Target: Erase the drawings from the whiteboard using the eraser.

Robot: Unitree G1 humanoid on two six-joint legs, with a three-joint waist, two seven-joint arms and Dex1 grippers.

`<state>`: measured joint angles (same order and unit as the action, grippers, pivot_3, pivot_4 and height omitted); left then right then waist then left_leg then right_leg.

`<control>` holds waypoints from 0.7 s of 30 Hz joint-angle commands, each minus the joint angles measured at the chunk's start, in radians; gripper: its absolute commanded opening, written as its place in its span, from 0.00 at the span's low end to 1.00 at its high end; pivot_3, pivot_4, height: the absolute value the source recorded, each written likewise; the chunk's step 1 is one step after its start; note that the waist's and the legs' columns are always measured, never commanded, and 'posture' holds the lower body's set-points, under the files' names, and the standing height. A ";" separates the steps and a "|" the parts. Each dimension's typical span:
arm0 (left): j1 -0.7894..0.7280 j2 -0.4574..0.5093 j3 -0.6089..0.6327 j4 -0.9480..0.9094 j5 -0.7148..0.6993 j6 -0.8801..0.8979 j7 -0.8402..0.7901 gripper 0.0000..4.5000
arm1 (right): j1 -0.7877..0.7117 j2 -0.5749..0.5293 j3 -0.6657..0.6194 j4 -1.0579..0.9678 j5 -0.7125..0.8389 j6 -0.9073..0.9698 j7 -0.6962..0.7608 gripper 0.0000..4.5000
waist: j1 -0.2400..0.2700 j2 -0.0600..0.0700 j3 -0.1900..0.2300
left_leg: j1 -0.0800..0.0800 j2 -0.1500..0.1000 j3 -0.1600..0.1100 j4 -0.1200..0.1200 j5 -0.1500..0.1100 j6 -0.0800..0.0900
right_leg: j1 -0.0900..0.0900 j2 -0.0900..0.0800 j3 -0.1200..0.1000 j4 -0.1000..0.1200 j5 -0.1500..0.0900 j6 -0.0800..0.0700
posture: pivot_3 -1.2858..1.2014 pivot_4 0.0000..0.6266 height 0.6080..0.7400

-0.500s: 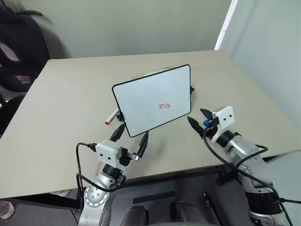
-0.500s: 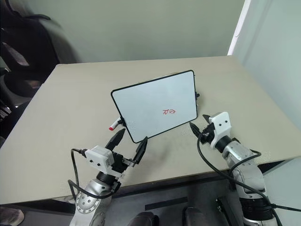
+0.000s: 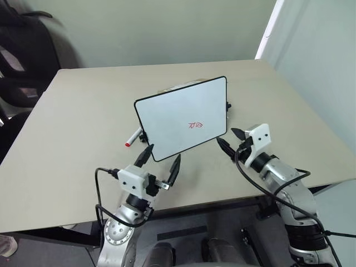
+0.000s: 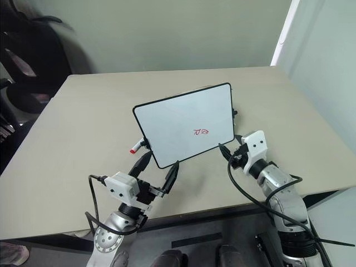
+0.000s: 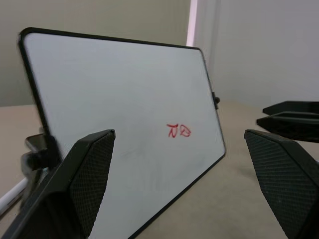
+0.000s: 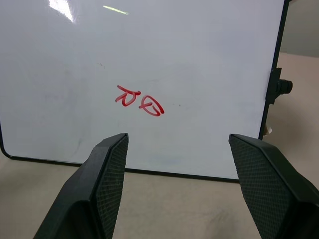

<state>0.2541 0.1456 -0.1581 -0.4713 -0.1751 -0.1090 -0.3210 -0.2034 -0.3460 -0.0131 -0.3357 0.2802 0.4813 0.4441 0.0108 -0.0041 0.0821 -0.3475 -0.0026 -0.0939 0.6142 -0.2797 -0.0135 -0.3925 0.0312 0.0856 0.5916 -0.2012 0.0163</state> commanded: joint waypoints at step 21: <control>-0.033 -0.010 0.002 0.116 0.006 -0.022 0.007 1.00 | -0.061 -0.222 -0.178 0.022 0.165 0.378 0.026 0.76 | 0.001 -0.001 0.001 | 0.000 0.000 0.000 0.000 0.002 0.002 | 0.000 0.000 0.000 0.001 -0.001 0.000 | 0.52 0.24 0.99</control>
<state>0.2342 0.1375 -0.1664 -0.3470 -0.1531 -0.1163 -0.3047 -0.2432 -0.5471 -0.1828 -0.3085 0.4468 0.8548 0.4548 0.0119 -0.0053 0.0834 -0.3472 -0.0028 -0.0935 0.6139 -0.2774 -0.0113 -0.3924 0.0315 0.0858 0.5923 -0.2026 0.0165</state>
